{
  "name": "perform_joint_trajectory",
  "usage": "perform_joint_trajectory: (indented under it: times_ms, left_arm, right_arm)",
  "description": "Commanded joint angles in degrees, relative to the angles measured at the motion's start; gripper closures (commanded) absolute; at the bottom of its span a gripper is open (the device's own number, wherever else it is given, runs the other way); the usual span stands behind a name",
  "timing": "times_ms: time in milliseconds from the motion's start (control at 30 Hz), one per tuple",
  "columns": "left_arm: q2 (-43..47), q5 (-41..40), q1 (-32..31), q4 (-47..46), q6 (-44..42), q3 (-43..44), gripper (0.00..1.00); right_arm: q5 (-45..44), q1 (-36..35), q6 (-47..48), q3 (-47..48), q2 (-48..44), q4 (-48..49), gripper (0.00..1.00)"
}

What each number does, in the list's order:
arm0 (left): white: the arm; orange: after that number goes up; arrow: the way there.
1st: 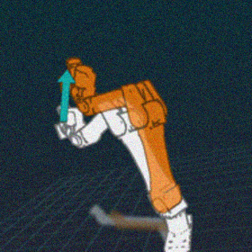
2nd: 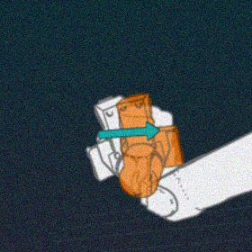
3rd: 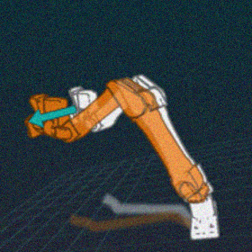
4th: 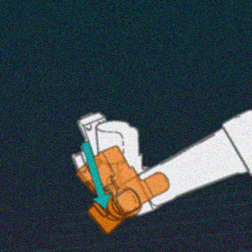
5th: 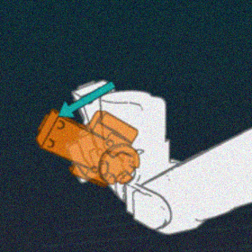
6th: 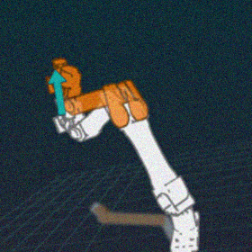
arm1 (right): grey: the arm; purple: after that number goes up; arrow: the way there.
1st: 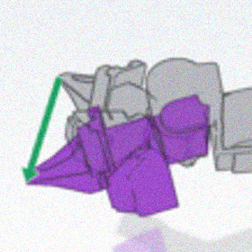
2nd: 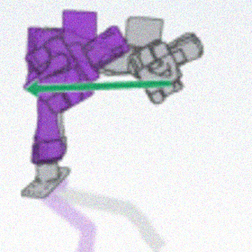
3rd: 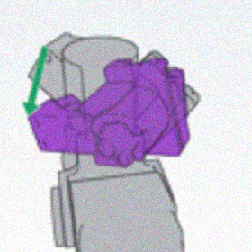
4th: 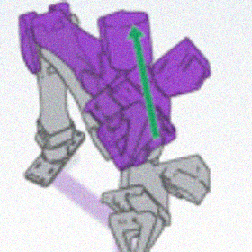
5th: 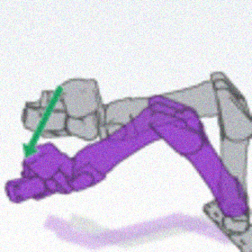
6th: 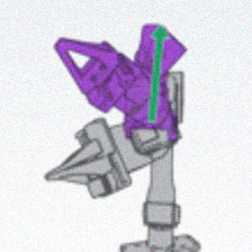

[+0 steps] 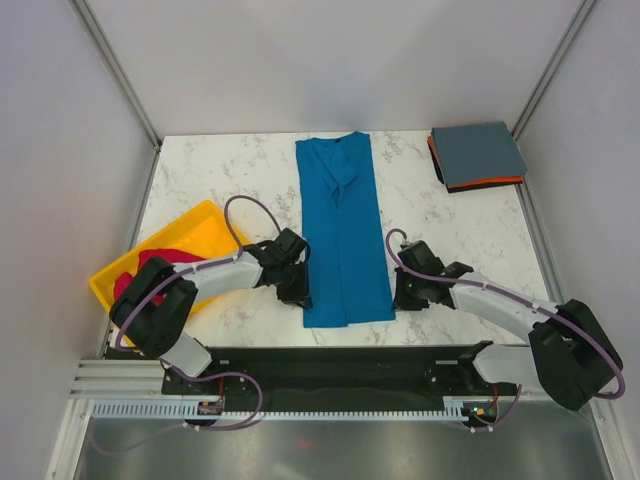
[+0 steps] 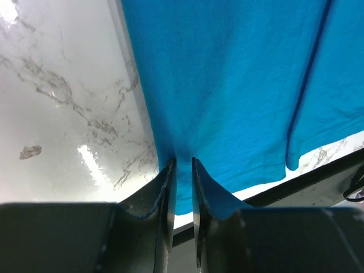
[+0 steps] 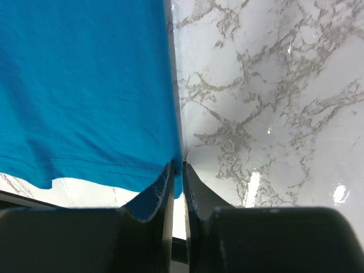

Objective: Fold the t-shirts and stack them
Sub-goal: Fold the tshirt

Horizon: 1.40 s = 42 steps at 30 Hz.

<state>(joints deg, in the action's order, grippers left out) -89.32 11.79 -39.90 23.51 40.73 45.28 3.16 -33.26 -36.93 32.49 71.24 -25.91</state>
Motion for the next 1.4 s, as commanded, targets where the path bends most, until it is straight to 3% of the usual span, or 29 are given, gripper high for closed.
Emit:
perform_joint_trajectory:
  times_ms: [0, 300, 733, 1133, 1367]
  left_arm:
    - [3.01, -2.39, -0.27, 0.93, 1.63, -1.51, 0.75]
    - [10.12, 1.83, -0.35, 1.63, 1.63, 0.25, 0.73]
    - [7.32, 0.52, -0.35, -3.82, 3.39, -6.78, 0.75]
    - [7.49, -0.63, -1.23, -5.14, 4.88, -10.29, 0.71]
    - [7.32, -1.77, -1.23, -4.96, 5.76, -11.88, 0.72]
  right_arm:
    - [-0.17, -0.32, -1.04, -0.50, -1.89, 0.07, 0.82]
    - [0.18, -0.93, -3.33, 2.31, -3.75, -3.00, 0.64]
    - [-2.45, -4.62, -4.20, 1.00, -0.93, -2.57, 0.60]
    - [-2.46, -4.89, -4.64, -1.55, -0.75, -0.81, 0.68]
    - [-5.00, -4.89, -4.64, -3.04, -1.89, -0.89, 0.93]
